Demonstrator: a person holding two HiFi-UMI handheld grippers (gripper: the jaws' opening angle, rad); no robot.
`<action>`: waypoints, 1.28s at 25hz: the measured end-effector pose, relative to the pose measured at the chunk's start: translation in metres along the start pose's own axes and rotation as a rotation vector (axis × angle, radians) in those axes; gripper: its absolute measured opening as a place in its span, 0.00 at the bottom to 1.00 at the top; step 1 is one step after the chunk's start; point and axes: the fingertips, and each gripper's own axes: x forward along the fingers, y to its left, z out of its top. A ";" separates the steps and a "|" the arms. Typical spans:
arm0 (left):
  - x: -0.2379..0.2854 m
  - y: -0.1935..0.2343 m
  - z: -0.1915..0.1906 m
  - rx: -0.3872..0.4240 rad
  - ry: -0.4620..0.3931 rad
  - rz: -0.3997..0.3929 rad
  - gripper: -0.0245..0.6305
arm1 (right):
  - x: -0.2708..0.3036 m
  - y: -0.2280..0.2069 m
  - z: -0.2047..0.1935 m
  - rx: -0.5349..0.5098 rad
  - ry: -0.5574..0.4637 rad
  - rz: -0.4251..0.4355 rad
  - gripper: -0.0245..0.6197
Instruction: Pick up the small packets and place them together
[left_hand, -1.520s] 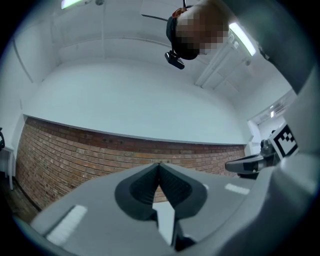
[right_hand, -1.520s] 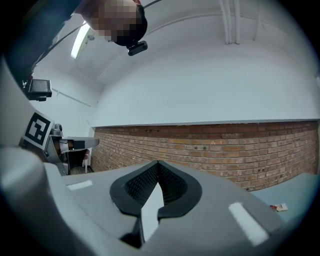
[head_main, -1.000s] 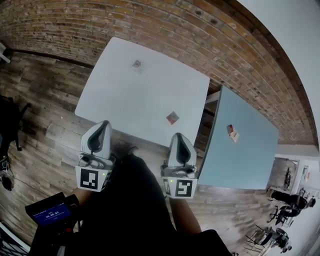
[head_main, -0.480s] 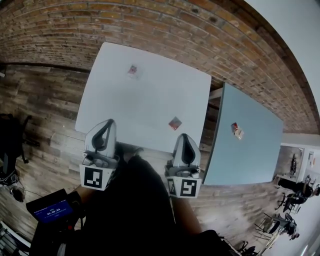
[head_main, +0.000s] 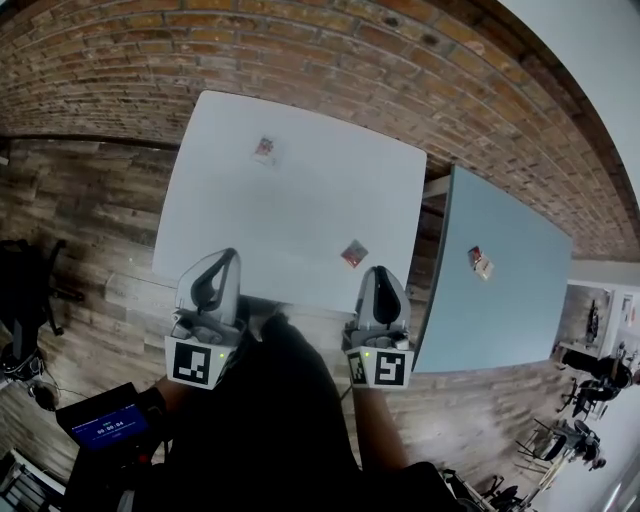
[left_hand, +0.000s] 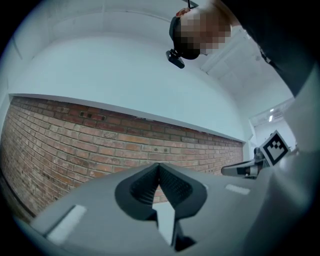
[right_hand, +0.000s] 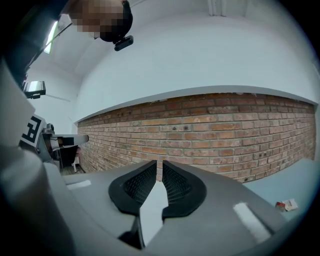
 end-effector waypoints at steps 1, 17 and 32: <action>0.002 0.000 0.000 0.003 -0.001 0.000 0.04 | 0.002 0.000 -0.002 0.003 0.006 0.003 0.09; -0.003 -0.008 -0.011 0.024 0.035 0.047 0.04 | 0.029 -0.054 -0.127 0.096 0.286 -0.004 0.15; -0.009 -0.016 -0.025 0.043 0.081 0.106 0.04 | 0.051 -0.101 -0.278 -0.006 0.632 -0.006 0.20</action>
